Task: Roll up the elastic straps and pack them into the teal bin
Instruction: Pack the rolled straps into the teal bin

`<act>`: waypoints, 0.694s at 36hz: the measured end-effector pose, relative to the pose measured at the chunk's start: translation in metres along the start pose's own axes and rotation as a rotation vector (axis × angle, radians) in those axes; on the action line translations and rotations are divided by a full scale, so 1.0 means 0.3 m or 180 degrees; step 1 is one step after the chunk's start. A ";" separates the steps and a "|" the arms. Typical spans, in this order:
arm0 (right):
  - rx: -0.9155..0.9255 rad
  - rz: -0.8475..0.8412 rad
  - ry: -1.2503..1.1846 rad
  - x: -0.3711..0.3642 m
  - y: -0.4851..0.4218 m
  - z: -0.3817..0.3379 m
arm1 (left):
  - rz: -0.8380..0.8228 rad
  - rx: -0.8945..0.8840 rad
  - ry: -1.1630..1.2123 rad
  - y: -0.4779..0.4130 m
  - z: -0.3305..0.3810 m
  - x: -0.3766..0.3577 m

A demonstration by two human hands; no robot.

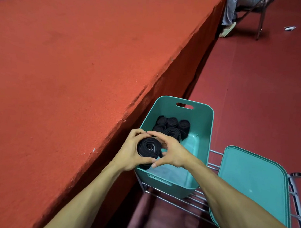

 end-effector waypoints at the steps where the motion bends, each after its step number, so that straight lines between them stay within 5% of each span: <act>1: -0.0026 0.0040 -0.0025 -0.001 -0.001 0.003 | -0.0024 0.0003 -0.0034 -0.001 -0.002 0.000; 25: -0.0299 0.0438 0.0323 -0.024 -0.026 0.033 | 0.0086 -0.0164 -0.0281 0.010 0.011 0.006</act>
Point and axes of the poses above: each hand's wrist, its own y-axis away from the middle knuckle, its own x-axis out of the back of the hand, z = x × y, the point moved 2 cm from there along -y, towards the middle knuckle, and after that the axes turned 7 degrees about y, right-handed, at the moved point
